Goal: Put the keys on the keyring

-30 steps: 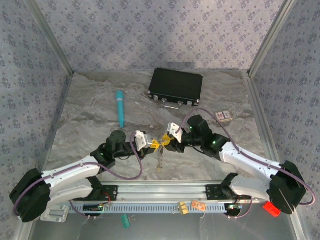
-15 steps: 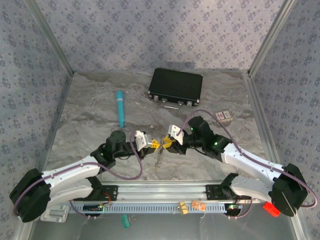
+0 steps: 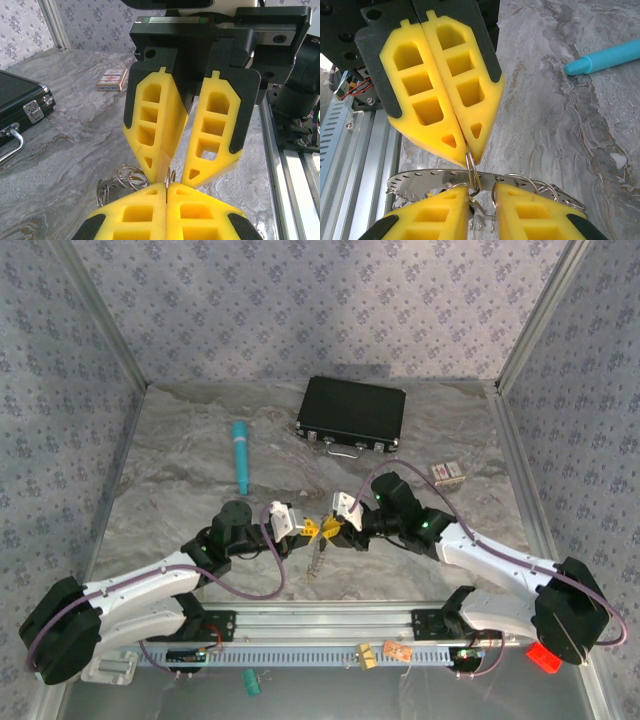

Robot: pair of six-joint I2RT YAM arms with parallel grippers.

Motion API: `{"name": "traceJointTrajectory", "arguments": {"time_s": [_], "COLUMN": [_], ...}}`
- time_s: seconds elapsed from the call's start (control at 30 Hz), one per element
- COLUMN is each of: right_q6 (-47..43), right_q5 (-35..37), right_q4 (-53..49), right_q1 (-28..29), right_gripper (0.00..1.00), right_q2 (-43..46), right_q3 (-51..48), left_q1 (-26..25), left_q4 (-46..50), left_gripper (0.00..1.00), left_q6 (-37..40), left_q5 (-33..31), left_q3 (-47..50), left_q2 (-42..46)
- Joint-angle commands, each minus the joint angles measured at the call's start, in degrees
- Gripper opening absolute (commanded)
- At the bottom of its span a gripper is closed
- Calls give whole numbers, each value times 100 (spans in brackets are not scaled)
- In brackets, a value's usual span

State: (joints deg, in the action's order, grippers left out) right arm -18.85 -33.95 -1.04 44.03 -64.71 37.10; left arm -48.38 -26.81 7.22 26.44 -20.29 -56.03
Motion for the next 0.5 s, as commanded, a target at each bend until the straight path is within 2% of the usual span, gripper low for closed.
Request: {"name": "traceJointTrajectory", "arguments": {"time_s": [0.0, 0.2, 0.47], "right_q6": [11, 31, 145], "right_q5": [-181, -237, -381], "right_q4": [191, 225, 438], "right_q1": [30, 11, 0], "right_gripper": [21, 20, 12], "right_q2": [-20, -32, -147], "right_q3": [211, 168, 160], "left_q1": [-14, -17, -14], "left_q4": [-343, -524, -757], "left_gripper": [0, 0, 0], "left_q6": [-11, -42, -89], "left_q5": [233, 200, 221], "left_q3": [-144, -36, 46], "left_q2": [-13, -43, -136]}}
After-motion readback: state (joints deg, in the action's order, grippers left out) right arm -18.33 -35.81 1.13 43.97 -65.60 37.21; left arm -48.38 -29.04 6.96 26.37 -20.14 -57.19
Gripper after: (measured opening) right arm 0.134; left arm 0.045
